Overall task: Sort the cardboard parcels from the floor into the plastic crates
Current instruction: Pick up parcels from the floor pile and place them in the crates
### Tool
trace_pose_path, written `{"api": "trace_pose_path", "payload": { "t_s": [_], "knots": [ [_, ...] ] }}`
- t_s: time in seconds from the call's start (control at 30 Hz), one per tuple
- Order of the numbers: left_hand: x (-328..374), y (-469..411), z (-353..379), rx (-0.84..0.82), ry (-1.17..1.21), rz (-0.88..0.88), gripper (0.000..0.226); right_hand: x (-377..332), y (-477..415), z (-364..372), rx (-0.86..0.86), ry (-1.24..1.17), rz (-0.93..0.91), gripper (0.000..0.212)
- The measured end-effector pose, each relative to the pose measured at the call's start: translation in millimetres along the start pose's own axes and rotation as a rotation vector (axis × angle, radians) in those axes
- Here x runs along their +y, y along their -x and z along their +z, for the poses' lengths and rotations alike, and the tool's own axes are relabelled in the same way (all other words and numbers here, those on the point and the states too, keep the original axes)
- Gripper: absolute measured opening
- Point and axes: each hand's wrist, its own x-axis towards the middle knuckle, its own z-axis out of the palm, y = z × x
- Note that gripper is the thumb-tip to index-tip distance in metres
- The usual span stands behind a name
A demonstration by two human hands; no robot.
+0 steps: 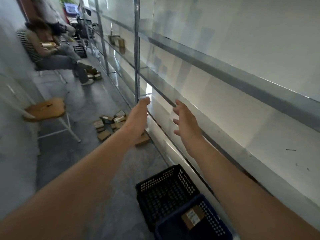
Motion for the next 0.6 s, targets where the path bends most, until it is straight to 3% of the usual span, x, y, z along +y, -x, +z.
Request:
{"api": "trace_pose_path", "payload": {
  "t_s": [0.27, 0.6],
  "knots": [
    [-24, -82, -137, 0.179, -0.039, -0.048, 0.054, 16, -77, 159, -0.142, -0.019, 0.106, 0.082],
    [-25, -232, -269, 0.179, -0.037, -0.168, 0.048, 31, -200, 326, -0.143, -0.065, 0.215, 0.084]
  ]
}}
